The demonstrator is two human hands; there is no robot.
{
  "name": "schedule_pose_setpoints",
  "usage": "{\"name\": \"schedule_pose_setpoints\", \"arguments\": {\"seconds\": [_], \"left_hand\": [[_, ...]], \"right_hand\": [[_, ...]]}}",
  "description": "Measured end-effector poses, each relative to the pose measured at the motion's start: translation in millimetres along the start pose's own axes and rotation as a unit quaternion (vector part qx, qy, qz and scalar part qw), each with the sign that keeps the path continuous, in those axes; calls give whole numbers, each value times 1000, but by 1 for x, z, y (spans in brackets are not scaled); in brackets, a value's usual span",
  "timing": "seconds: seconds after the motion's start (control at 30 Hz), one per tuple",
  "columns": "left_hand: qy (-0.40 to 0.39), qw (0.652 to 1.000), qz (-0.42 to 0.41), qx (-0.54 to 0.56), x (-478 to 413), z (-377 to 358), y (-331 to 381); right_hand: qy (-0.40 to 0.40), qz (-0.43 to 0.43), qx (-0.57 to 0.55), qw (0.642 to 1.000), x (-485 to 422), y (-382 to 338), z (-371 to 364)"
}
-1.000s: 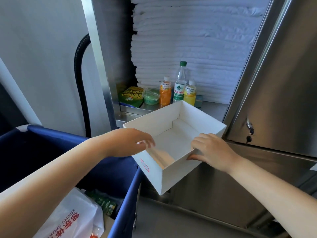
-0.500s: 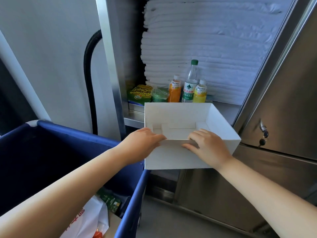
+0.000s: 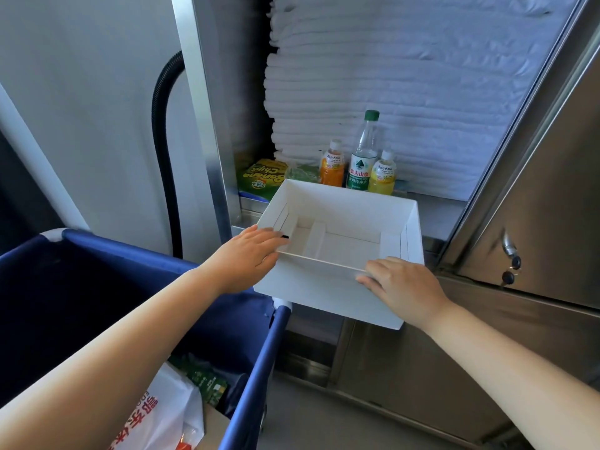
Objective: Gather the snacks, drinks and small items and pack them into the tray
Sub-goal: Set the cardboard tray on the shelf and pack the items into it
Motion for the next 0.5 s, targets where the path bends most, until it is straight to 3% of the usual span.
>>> {"name": "schedule_pose_setpoints", "arguments": {"seconds": [0.2, 0.33, 0.5], "left_hand": [[-24, 998, 52, 22, -38, 5, -2], [-107, 988, 94, 58, -80, 7, -16], [-124, 987, 106, 4, -129, -4, -24]], "right_hand": [[-73, -31, -47, 996, -11, 12, -6], [-153, -31, -141, 978, -21, 20, -9], [-239, -5, -173, 955, -26, 31, -18]]}}
Point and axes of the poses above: each hand's wrist, its own x-axis away from the middle knuckle, its own z-axis out of the back of the hand, y = z × x, the point moved 6 cm from there along -x, towards the middle knuckle, and after that the axes turned 4 degrees about -x, right-handed, at the moved point
